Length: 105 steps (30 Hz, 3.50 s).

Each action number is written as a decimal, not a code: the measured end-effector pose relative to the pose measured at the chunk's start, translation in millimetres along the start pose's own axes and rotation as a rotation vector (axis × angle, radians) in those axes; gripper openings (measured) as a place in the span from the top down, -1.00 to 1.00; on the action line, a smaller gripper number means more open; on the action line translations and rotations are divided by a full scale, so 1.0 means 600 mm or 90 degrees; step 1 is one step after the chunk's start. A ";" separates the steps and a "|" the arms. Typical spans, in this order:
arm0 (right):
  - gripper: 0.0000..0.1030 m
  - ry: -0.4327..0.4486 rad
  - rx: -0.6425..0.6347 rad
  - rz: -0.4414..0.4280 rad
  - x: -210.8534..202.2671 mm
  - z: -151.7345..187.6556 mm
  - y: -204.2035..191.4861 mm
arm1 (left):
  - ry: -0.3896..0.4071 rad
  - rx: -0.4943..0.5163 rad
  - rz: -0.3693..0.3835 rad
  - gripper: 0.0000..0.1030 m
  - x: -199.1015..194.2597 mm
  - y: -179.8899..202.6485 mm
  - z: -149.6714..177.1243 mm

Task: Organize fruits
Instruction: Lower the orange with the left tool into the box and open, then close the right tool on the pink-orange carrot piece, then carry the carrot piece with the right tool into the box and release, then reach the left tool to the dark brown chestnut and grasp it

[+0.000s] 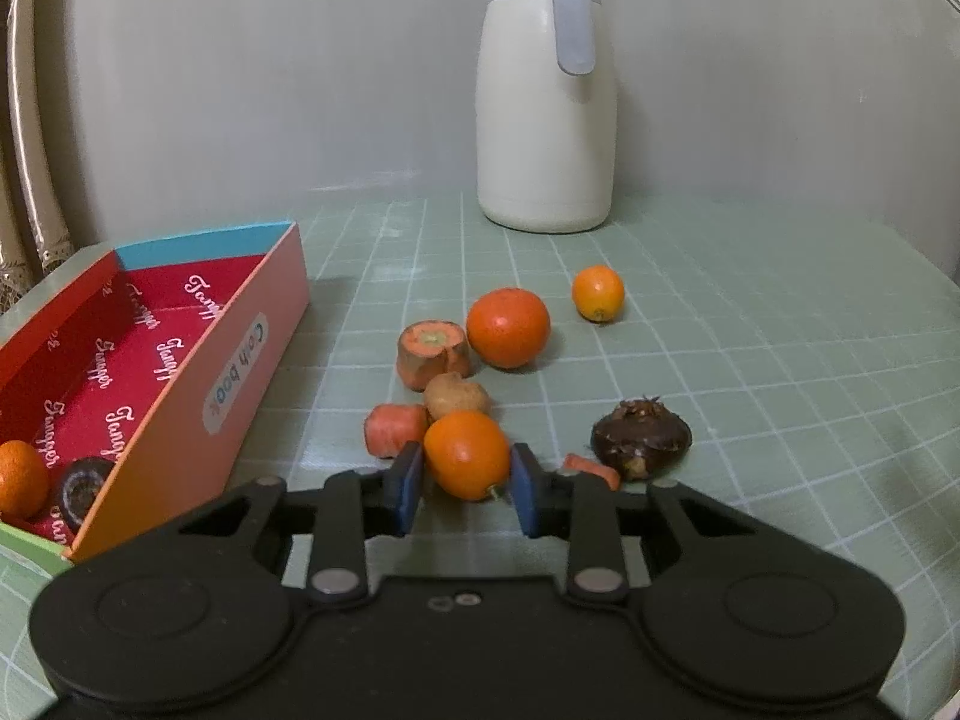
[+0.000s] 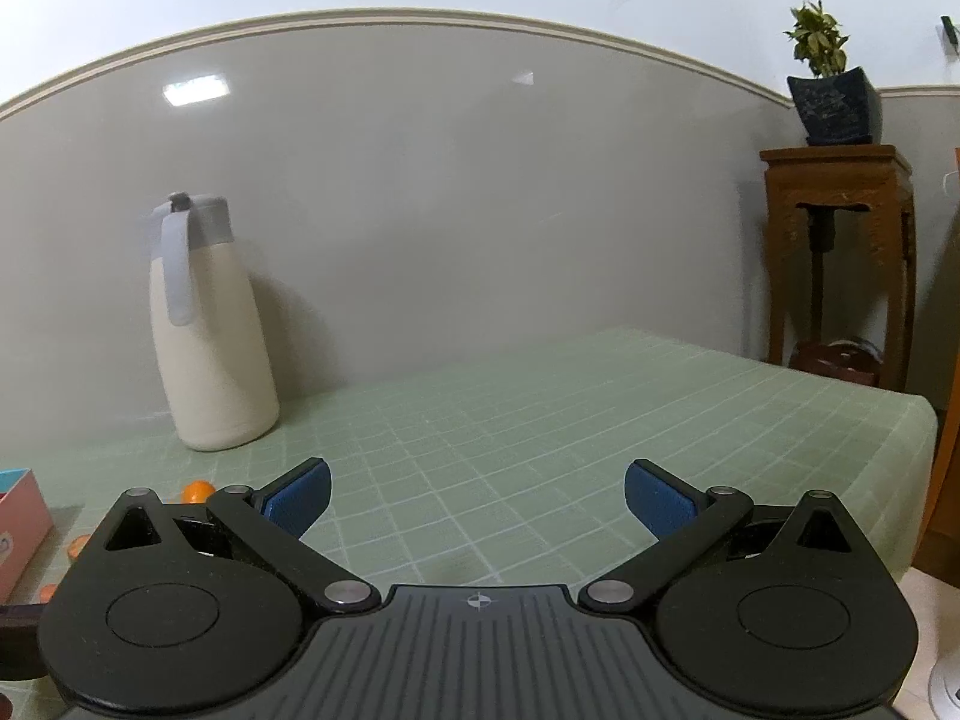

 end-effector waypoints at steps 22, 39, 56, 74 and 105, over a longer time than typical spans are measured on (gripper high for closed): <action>-1.00 0.003 -0.067 -0.092 -0.006 0.013 -0.115 | 0.092 -0.088 -0.179 0.59 -0.091 -0.275 -0.069; -1.00 -0.049 -0.124 -0.262 -0.007 0.047 -0.256 | 0.153 -0.134 -0.213 -0.70 -0.140 -0.329 -0.074; -0.21 -0.147 -0.091 -0.276 0.021 0.084 -0.317 | 0.178 -0.179 -0.285 -0.83 -0.186 -0.427 -0.069; 0.50 -0.118 -0.081 -0.321 0.012 0.074 -0.358 | 0.170 -0.235 -0.314 -0.85 -0.207 -0.488 -0.061; -0.75 0.009 -0.111 -0.470 -0.090 -0.002 -0.444 | 0.154 -0.260 -0.317 -0.85 -0.213 -0.512 -0.050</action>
Point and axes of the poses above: each gripper's, at about its wrist camera, not at the fingertips, and x roughly the way its jaws point, y to its right, z to its underside, the point moved 10 cm from there along x, roughly the way its jaws point, and after that the axes turned 10 degrees about -x, right-handed, at the moved point
